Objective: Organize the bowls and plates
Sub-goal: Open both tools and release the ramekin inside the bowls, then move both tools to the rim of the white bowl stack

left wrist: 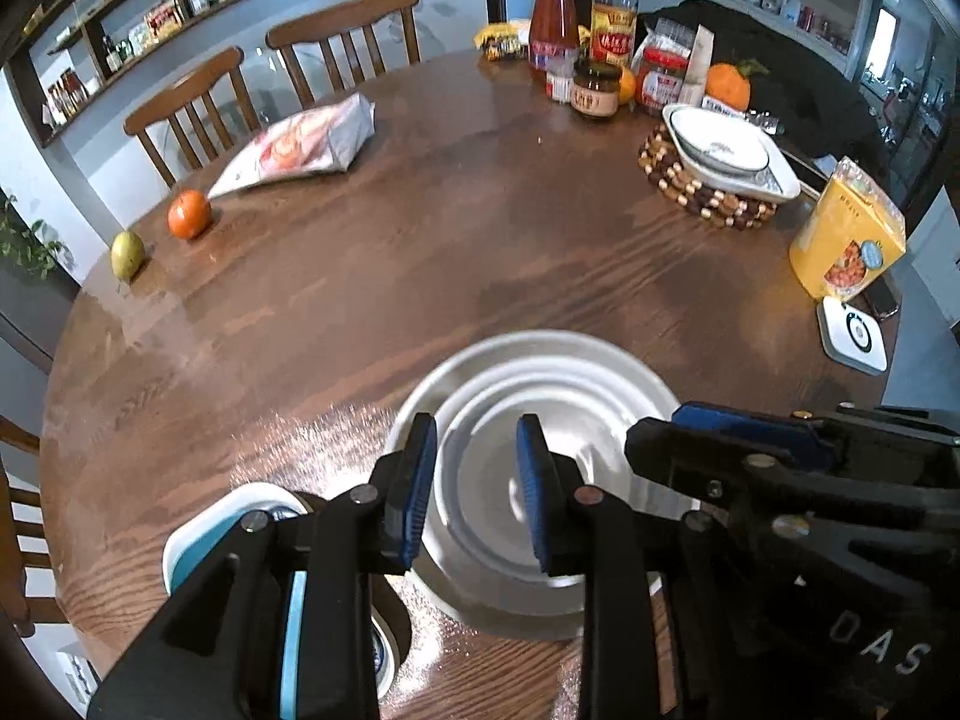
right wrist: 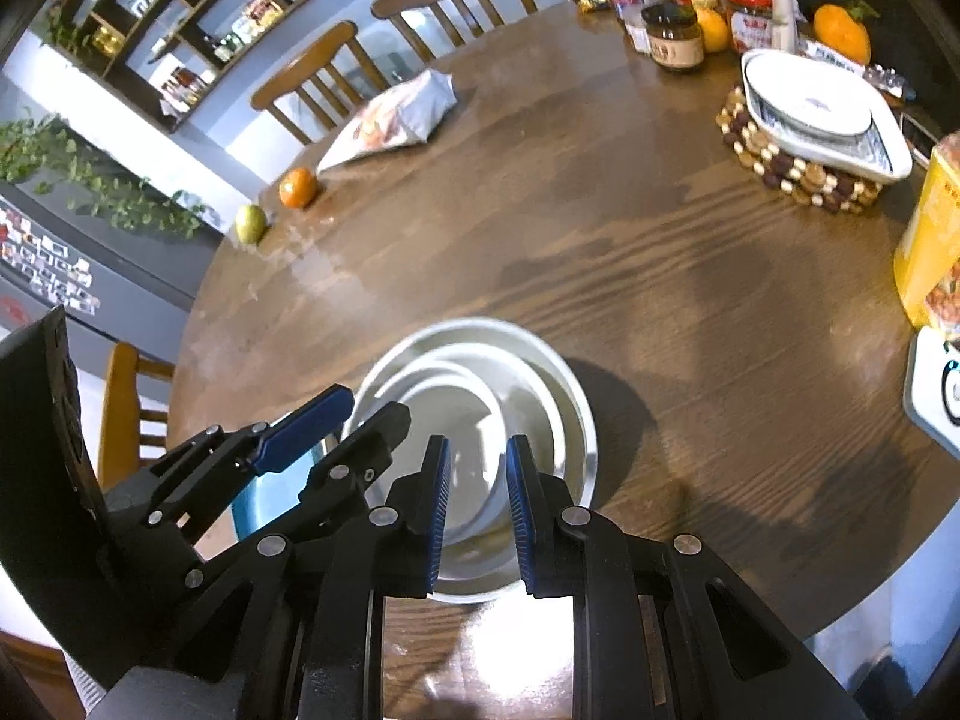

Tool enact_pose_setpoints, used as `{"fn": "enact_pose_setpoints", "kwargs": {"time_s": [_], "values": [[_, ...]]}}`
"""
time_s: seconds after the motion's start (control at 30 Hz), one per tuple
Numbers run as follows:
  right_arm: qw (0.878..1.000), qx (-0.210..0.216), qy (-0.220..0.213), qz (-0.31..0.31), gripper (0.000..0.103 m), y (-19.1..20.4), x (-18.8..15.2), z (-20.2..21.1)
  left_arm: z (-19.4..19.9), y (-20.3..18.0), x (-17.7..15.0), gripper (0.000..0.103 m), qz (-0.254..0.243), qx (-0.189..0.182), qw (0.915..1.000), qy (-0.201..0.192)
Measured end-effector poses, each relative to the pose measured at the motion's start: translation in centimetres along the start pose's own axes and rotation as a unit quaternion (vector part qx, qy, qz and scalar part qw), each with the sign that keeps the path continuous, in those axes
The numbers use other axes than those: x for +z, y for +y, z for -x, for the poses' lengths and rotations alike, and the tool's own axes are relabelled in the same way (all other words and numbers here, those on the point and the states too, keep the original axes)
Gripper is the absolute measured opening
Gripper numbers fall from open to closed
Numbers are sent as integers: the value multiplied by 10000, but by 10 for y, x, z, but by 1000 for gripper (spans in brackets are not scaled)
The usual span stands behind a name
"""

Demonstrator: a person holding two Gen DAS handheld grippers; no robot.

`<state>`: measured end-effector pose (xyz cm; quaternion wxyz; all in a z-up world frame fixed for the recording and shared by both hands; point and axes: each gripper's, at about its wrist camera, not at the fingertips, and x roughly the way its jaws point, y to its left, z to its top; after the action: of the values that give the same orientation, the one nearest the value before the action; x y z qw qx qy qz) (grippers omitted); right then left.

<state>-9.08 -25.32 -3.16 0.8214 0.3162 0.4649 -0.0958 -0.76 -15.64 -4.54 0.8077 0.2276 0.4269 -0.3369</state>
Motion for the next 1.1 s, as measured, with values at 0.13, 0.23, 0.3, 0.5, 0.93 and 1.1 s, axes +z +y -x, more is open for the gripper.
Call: {"fn": "enact_pose_setpoints", "kwargs": {"time_s": [0.13,0.23,0.3,0.5,0.93,1.1], "values": [[9999,33,-115,11,21,1,2,9,4,-1,1,41,-24,5,10000,-87],[9999,35,-160,23,21,1,4,13,6,-2,1,47,-20,5,9999,-118],[9998,17,-185,34,21,1,5,15,7,-1,2,47,6,27,9999,-130],[9997,38,-243,-8,31,-4,9,21,13,8,2,65,152,124,9996,-210],[9996,192,-214,-81,60,-32,12,29,18,66,-7,94,1181,-121,9928,128],[9989,322,8,-352,60,-57,2,20,13,87,-17,99,1651,-67,9857,328]]}}
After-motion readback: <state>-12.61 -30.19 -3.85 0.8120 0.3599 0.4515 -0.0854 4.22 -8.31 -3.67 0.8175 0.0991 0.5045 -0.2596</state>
